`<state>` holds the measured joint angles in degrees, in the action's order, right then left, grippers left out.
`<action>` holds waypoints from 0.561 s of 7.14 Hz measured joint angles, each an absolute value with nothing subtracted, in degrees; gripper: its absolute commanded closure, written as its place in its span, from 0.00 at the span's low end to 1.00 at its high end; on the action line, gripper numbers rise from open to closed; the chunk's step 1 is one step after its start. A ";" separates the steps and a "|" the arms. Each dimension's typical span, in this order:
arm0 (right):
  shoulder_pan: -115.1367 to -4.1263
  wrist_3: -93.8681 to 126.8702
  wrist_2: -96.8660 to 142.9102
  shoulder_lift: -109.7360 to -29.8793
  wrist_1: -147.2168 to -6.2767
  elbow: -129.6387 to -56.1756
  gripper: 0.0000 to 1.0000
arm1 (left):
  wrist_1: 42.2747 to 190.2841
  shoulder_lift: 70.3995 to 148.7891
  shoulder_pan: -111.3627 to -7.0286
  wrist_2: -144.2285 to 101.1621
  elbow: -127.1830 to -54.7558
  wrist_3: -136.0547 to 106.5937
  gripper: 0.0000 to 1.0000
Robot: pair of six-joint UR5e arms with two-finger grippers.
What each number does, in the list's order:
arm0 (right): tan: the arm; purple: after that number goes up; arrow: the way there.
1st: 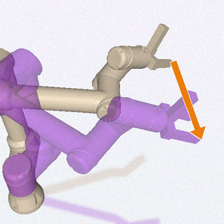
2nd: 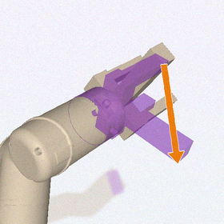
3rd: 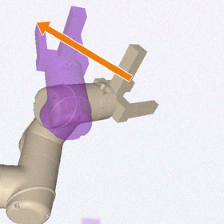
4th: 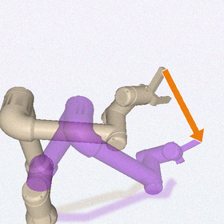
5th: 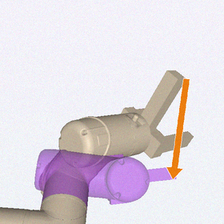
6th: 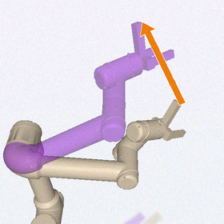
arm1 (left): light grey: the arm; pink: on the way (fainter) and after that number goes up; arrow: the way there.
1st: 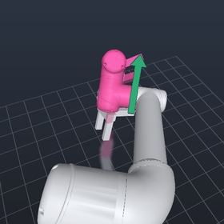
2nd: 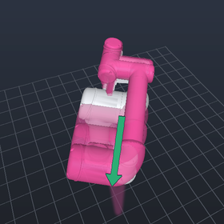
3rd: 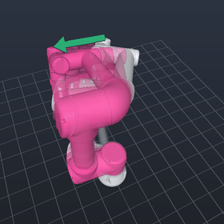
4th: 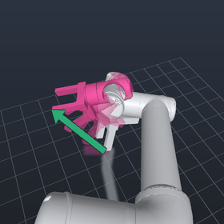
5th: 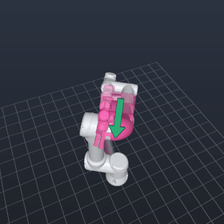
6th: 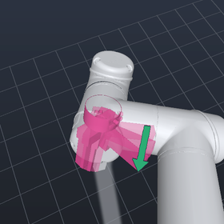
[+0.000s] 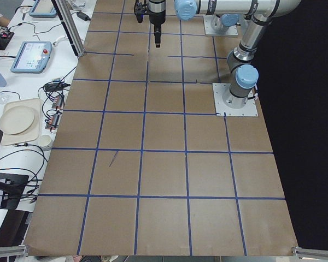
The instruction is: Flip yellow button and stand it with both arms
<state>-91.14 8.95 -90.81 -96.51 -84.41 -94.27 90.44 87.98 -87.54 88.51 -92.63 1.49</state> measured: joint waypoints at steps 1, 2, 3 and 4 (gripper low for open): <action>-90.93 8.89 -90.76 -96.47 -83.13 -93.43 0.00 | 90.44 87.98 -87.54 88.51 -92.63 1.49 0.01; -90.74 8.89 -90.56 -96.52 -82.72 -93.25 0.00 | 90.44 87.98 -87.54 88.51 -92.64 1.49 0.00; -90.64 8.97 -90.43 -96.56 -82.56 -93.24 0.00 | 90.44 87.98 -87.54 88.50 -92.67 1.49 0.01; -90.55 9.04 -90.33 -96.60 -82.50 -93.24 0.00 | 90.44 87.98 -87.54 88.49 -92.69 1.48 0.01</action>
<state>-90.55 9.04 -90.33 -96.60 -82.50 -93.24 90.44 87.98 -87.54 88.49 -92.69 1.48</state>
